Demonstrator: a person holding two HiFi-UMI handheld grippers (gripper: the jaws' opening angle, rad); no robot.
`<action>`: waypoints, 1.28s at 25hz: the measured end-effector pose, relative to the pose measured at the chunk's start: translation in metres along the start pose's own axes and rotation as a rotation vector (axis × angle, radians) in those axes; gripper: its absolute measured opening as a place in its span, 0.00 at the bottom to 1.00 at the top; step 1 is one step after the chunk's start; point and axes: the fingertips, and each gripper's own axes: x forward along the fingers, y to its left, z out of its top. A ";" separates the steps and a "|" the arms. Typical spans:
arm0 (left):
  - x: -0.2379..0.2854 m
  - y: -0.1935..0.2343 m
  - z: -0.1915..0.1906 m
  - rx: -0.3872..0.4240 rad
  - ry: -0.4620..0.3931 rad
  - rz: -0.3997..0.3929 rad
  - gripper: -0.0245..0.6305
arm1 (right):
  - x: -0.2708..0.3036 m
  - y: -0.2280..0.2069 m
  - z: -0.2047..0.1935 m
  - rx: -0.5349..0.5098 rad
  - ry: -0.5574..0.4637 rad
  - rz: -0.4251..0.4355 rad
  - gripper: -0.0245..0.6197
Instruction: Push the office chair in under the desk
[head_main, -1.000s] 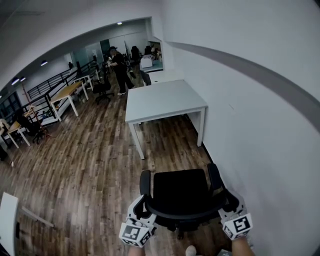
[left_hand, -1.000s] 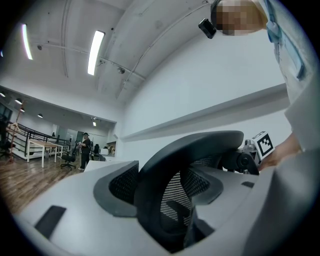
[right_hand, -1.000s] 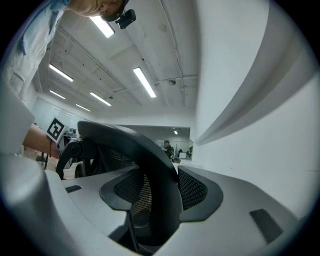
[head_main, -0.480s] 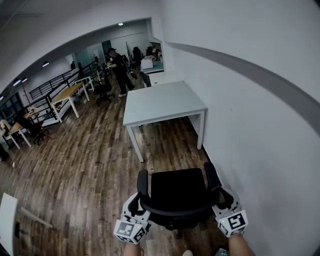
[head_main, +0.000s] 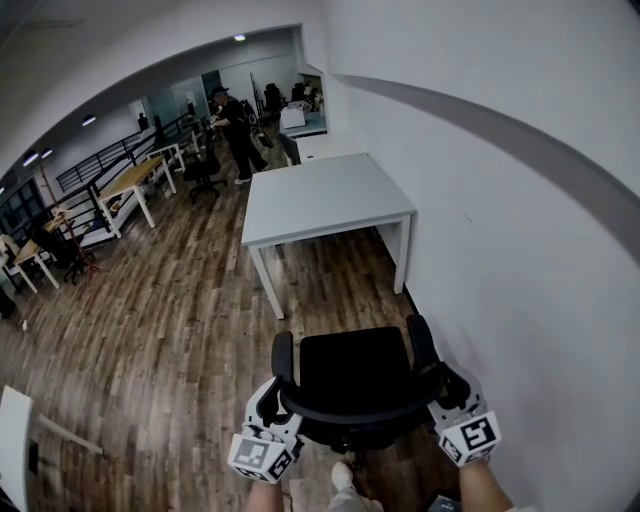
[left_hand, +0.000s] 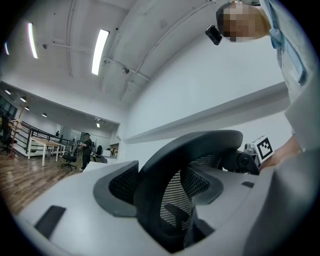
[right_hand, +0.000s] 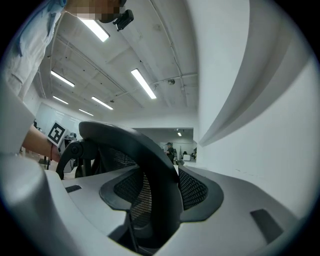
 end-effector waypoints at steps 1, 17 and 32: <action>0.004 0.001 0.000 0.002 -0.001 -0.002 0.43 | 0.004 -0.003 0.000 -0.002 0.001 -0.002 0.40; 0.079 0.037 -0.008 0.024 -0.017 -0.007 0.42 | 0.075 -0.052 -0.009 0.000 0.021 -0.025 0.40; 0.159 0.084 -0.022 0.061 -0.026 -0.029 0.42 | 0.159 -0.102 -0.023 0.001 0.030 -0.077 0.39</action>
